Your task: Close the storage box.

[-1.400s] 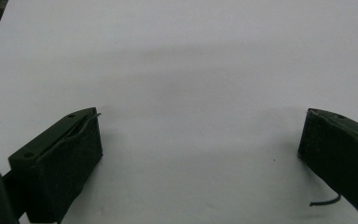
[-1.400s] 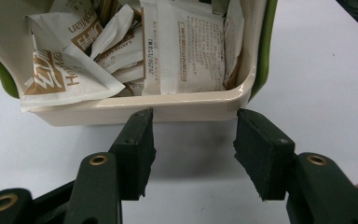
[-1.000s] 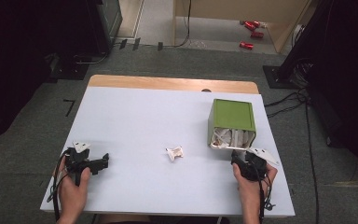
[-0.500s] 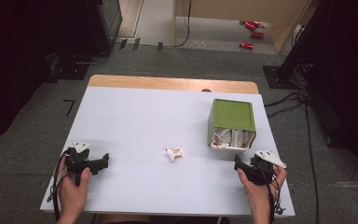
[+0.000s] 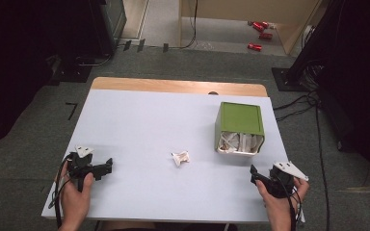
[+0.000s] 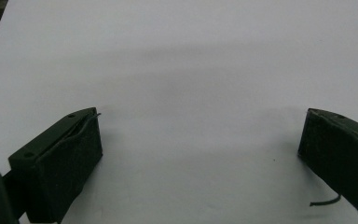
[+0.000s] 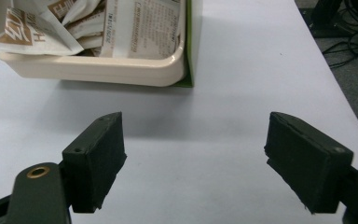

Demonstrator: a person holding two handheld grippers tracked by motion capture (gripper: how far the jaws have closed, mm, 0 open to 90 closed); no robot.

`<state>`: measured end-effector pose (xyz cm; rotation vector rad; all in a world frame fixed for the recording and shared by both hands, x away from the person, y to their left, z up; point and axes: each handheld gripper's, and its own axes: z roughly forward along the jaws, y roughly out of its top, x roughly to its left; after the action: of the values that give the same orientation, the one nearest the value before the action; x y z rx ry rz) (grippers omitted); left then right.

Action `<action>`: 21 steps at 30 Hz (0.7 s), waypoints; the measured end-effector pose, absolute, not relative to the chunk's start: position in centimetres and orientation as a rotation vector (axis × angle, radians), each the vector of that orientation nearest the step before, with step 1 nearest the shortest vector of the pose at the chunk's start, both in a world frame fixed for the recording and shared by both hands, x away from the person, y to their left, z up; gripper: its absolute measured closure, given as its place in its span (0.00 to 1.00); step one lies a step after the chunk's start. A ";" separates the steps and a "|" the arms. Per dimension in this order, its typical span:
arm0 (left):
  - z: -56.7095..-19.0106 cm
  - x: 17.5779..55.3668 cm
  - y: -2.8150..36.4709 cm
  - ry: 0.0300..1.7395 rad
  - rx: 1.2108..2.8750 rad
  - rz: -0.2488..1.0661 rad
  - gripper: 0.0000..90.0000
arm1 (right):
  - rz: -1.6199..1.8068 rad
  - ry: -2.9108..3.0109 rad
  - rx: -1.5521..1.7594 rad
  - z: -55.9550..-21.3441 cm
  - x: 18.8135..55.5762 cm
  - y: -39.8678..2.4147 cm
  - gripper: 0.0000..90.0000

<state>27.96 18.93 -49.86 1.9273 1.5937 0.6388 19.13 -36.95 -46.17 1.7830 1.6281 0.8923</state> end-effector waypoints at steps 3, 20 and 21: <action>-49.9 28.0 18.9 1.594 1.927 0.639 0.00 | 0.891 1.628 1.779 -46.2 18.9 -37.3 0.22; -49.9 28.0 18.9 1.594 1.927 0.639 0.00 | 0.827 1.605 1.822 -48.0 16.8 -40.1 0.20; -49.9 28.0 18.9 1.594 1.927 0.639 0.00 | 0.827 1.605 1.822 -48.0 16.8 -40.1 0.20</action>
<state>27.95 18.93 -49.86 1.9272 1.5936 0.6392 16.79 -40.13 -48.03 1.8215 1.6055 0.8266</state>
